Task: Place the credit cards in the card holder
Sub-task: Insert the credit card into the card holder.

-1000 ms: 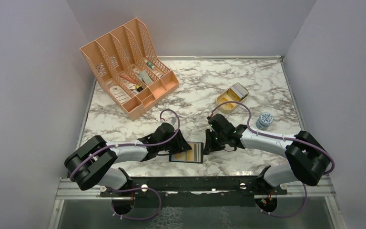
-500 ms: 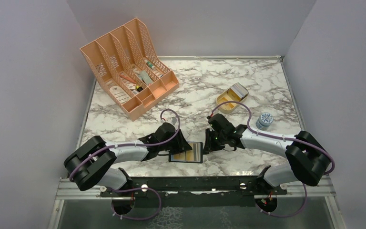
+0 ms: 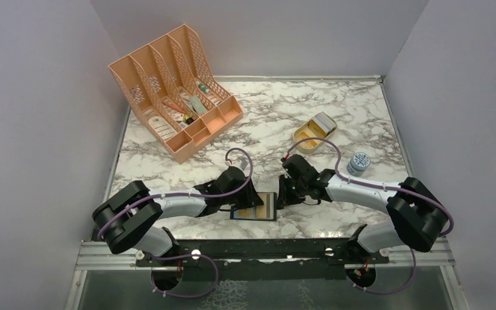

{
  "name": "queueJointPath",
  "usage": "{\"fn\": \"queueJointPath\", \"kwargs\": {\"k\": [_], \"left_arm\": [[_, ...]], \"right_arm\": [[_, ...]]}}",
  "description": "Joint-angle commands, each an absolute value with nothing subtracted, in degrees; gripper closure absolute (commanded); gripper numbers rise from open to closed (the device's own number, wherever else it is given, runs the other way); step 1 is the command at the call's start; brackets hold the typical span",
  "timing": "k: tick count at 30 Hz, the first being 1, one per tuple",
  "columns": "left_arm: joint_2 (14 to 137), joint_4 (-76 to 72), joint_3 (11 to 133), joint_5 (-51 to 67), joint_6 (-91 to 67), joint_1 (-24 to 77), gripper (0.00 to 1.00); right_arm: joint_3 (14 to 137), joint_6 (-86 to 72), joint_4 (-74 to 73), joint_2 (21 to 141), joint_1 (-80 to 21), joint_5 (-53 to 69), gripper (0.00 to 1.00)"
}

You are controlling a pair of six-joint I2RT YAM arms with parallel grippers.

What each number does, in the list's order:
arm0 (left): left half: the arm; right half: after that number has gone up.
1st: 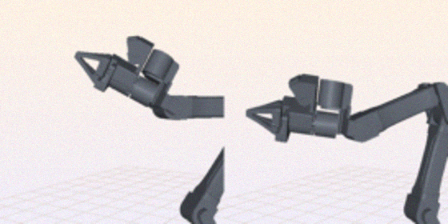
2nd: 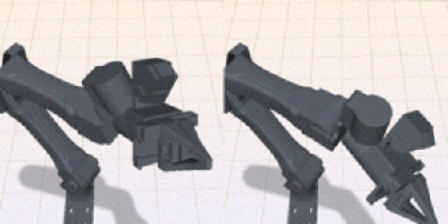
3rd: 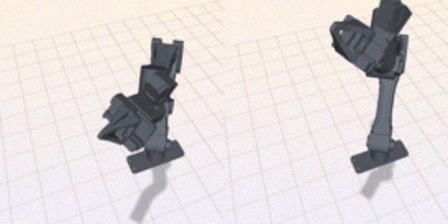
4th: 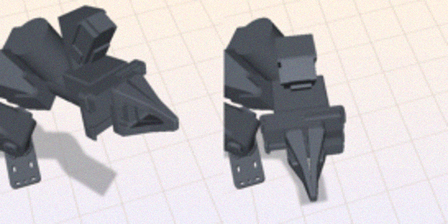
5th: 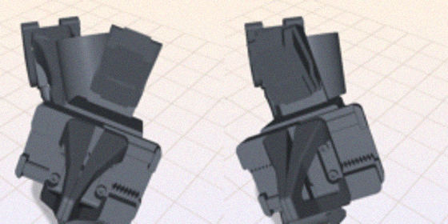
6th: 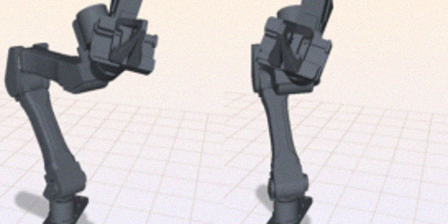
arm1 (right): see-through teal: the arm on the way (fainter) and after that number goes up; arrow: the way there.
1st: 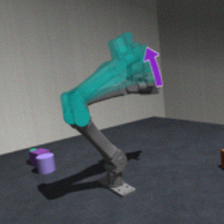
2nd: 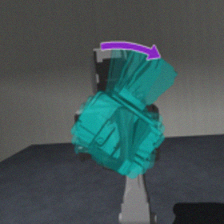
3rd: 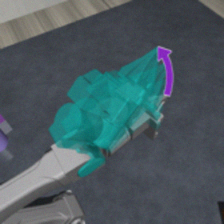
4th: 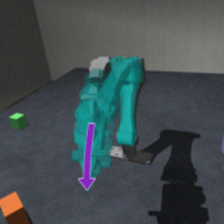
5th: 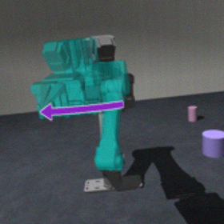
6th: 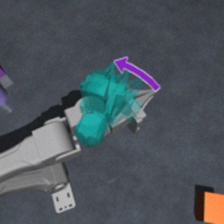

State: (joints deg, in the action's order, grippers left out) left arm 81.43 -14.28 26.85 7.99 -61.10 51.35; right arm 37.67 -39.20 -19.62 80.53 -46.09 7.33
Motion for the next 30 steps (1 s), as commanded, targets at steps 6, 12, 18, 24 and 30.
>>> {"fn": "queueJointPath", "kwargs": {"k": [6, 12, 18, 24, 30], "left_arm": [[82.1, -10.5, 31.8, 4.7, -54.9, 53.0, 0.56], [78.6, -3.6, 32.6, 2.7, -54.7, 53.0, 0.46], [73.8, 7.4, 33.7, -0.7, -53.5, 51.5, 0.38], [68.4, 13.0, 31.1, -1.2, -52.8, 46.8, 0.30], [66.1, 12.0, 27.6, 1.2, -52.4, 42.1, 0.27]], "right_arm": [[37.8, -39.2, -17.9, 80.8, -46.6, 6.4, 0.86], [40.0, -38.3, -22.1, 79.3, -46.6, 2.6, 0.89], [40.0, -38.1, -22.8, 78.3, -46.6, 1.9, 0.90], [39.6, -38.2, -21.9, 78.6, -46.6, 2.9, 0.91], [39.6, -38.2, -21.4, 78.7, -46.6, 3.8, 0.91]]}}
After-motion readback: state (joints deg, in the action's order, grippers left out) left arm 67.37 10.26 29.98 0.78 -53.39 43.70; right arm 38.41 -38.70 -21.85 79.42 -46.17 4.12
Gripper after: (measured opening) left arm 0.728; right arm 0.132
